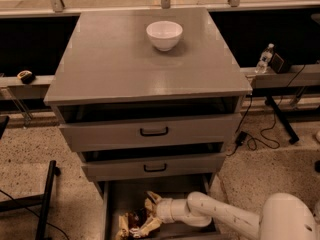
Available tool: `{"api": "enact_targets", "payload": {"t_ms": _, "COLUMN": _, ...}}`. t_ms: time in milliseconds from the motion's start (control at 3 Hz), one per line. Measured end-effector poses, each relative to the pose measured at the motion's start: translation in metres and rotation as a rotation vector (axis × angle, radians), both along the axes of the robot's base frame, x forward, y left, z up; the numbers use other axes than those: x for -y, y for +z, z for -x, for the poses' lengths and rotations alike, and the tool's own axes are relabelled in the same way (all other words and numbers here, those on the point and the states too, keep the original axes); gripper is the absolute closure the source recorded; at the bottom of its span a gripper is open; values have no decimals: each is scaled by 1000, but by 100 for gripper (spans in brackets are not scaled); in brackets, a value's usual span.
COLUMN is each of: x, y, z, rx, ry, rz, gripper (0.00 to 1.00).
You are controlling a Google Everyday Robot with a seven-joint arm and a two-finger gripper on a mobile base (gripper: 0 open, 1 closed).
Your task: Pick brown chip bag from bottom drawer and place on counter
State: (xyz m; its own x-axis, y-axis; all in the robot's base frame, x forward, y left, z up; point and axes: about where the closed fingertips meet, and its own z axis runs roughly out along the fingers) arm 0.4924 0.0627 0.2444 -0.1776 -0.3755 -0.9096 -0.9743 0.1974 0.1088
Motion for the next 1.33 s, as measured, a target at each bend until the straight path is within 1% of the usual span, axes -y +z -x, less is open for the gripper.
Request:
{"api": "enact_targets", "payload": {"t_ms": 333, "x": 5, "y": -25, "z": -7, "rx": -62, "ry": -65, "rz": -22, "gripper": 7}}
{"api": "enact_targets", "payload": {"t_ms": 667, "x": 1, "y": -42, "z": -17, "rx": -98, "ry": -107, "rz": -44, "gripper": 34}}
{"api": "enact_targets", "payload": {"t_ms": 1000, "x": -4, "y": -50, "z": -22, "rx": -114, "ry": -119, "rz": -59, "gripper": 57}}
{"api": "enact_targets", "payload": {"t_ms": 1333, "x": -10, "y": -14, "z": -25, "rx": -54, "ry": -88, "rz": -213, "gripper": 88}}
